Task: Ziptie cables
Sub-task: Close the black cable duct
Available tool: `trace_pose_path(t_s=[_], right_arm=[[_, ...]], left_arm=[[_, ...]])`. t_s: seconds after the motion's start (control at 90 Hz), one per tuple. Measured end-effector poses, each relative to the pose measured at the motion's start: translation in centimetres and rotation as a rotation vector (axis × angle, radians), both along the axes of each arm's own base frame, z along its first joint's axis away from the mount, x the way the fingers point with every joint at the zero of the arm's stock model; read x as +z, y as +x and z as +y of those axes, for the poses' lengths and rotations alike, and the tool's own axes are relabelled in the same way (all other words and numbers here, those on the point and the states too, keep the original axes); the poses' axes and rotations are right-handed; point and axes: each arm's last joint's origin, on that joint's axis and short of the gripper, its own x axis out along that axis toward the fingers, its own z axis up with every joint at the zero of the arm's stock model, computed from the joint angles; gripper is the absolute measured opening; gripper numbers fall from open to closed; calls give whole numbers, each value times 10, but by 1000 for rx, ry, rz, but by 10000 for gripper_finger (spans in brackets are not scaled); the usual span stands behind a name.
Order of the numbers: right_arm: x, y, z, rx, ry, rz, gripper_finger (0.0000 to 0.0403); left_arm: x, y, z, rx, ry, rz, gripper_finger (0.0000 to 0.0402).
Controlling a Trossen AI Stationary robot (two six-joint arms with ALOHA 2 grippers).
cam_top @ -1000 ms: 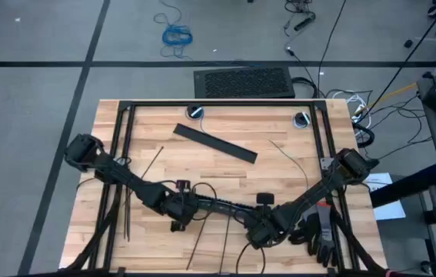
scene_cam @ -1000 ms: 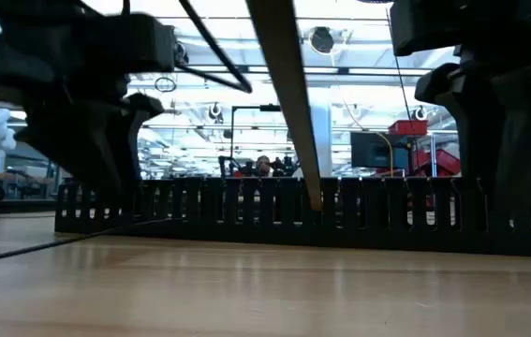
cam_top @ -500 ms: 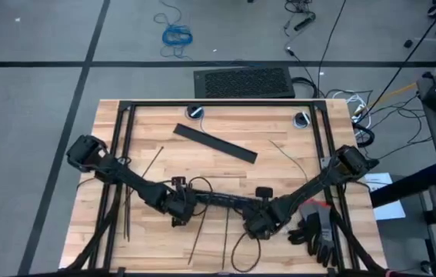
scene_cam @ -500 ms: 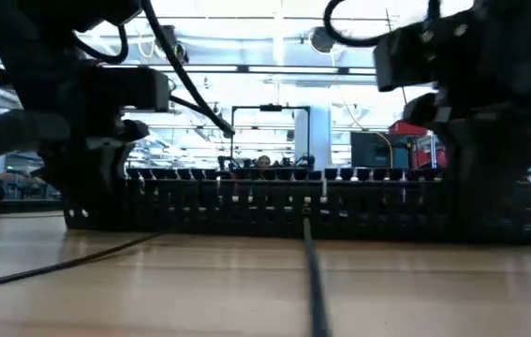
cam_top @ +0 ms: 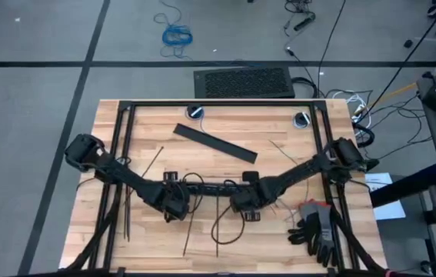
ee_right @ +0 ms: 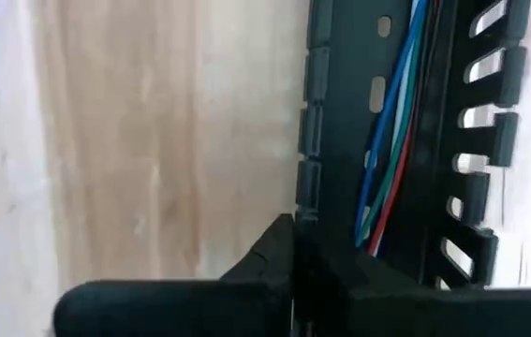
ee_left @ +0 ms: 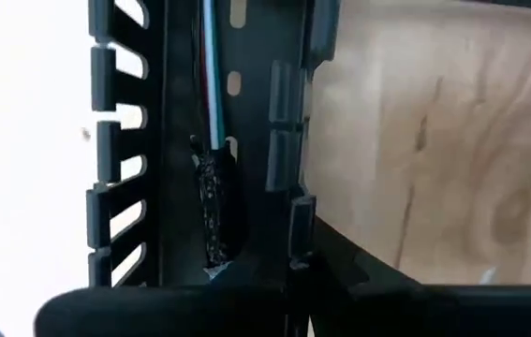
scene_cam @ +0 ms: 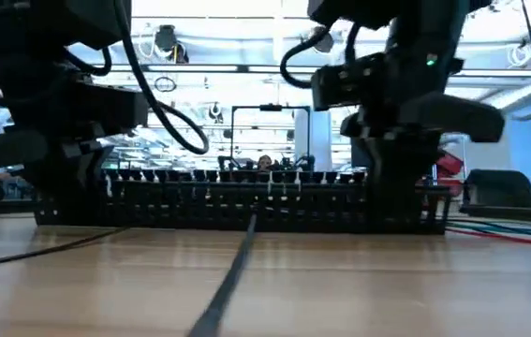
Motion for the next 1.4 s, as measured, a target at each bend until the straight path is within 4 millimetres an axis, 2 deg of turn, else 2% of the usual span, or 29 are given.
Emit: trace_pose_path(t_s=[0.178, 0.378, 0.578, 0.722, 0.833, 0.956, 1.044, 1.133, 1.278, 1.4], right_arm=[[0, 1, -4, -15, -39, -12, 80], [2, 0, 6, -24, -157, -81, 159], [7, 0, 13, -7, -194, -134, 213], [18, 1, 12, -54, -236, -205, 225], [43, 0, 18, -104, -286, -369, 226], [73, -10, 18, -164, -419, -513, 226], [93, -13, -2, -230, -453, -548, 224], [99, -7, -38, -272, -329, -497, 216], [91, 9, -107, -305, -245, -419, 206], [73, 19, -161, -320, -134, -390, 204]], left_arm=[[0, 0, 0, -7, 7, -6, 37], [9, -17, -4, 54, 9, 57, 110], [32, -42, -5, 121, 22, 68, 173], [55, -51, -4, 126, 15, -61, 189], [77, -55, -1, 124, 33, -251, 190], [100, -60, 7, 162, 116, -494, 188], [108, -60, 13, 150, 173, -552, 187], [109, -52, 21, 139, 224, -558, 187], [102, -31, 53, 165, 335, -566, 187], [92, -11, 88, 150, 168, -602, 187]])
